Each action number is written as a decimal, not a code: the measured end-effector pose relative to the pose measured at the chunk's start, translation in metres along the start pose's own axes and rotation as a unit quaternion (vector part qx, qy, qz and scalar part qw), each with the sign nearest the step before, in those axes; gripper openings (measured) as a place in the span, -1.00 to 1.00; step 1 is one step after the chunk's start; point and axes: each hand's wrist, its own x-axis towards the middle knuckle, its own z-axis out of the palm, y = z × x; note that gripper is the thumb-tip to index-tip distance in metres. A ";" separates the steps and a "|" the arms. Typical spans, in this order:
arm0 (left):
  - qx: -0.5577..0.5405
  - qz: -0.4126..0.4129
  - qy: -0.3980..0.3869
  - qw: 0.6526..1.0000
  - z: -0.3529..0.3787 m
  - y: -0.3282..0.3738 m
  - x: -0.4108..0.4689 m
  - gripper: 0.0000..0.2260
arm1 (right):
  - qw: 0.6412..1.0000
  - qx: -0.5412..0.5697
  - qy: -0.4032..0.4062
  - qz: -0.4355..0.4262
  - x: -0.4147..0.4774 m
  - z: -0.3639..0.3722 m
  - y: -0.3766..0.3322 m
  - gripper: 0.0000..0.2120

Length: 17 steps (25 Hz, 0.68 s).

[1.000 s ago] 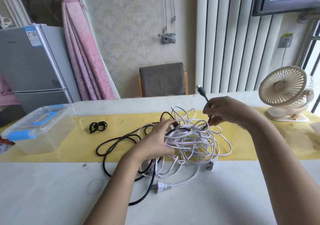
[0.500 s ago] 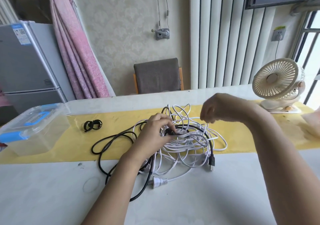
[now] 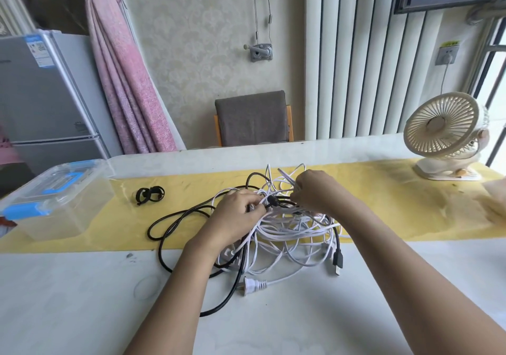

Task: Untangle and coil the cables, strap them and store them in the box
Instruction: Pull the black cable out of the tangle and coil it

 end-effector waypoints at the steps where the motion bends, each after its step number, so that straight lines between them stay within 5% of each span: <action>1: 0.019 0.006 0.044 0.999 0.001 0.000 0.000 -0.76 | 0.999 0.027 0.014 -0.011 0.000 -0.003 0.001 -0.88; 4: 0.071 0.085 0.158 0.981 0.002 0.001 -0.002 -0.60 | 0.995 0.093 0.014 -0.019 -0.004 -0.013 0.002 -0.80; 7: 0.067 0.161 0.128 0.976 0.009 0.004 0.000 -0.71 | 0.996 0.087 -0.006 -0.027 -0.006 -0.019 0.004 -0.77; 11: -0.091 0.165 0.175 0.966 0.009 0.011 -0.002 -0.86 | 0.996 0.083 -0.014 -0.037 -0.008 -0.028 0.009 -0.80; 15: -0.227 0.154 0.317 0.908 -0.004 0.038 -0.010 -0.88 | 0.990 0.102 -0.090 -0.030 -0.016 -0.041 0.014 -0.84; 17: -0.229 0.102 0.359 0.899 -0.005 0.044 -0.011 -0.78 | 0.993 0.037 -0.101 -0.037 -0.021 -0.046 0.018 -0.61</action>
